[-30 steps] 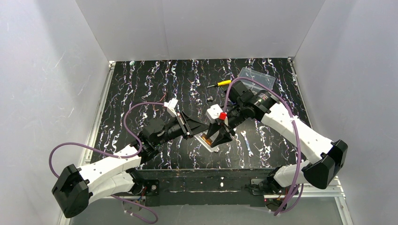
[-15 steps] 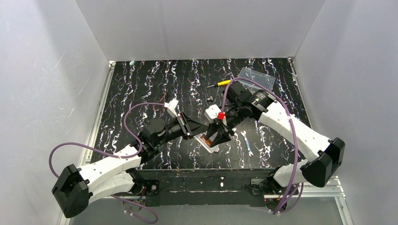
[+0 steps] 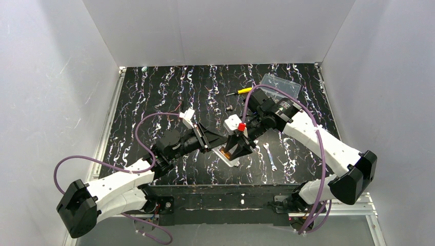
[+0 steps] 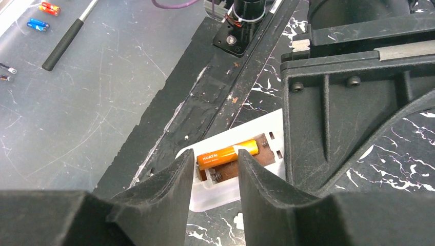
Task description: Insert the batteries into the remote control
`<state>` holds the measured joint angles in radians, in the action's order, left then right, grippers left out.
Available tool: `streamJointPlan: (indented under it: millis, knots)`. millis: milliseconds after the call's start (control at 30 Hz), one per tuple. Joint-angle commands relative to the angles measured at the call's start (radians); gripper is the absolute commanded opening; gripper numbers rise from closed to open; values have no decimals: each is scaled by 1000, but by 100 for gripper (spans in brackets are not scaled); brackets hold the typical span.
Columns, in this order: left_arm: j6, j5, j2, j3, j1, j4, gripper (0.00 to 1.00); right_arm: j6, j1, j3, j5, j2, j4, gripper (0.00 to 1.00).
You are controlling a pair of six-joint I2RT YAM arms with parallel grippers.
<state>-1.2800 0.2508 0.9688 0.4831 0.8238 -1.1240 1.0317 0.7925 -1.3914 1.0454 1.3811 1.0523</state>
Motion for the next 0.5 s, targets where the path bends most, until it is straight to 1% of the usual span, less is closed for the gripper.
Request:
streamJointPlan:
  millis: [0,467]
  knots:
    - [-28,-41,-38,19,-1,-160,0,20,15,-12,2,5,12,43]
    - [-48,-81,-31,3,-1,-190,0,18,17,3,-10,1,-12,39]
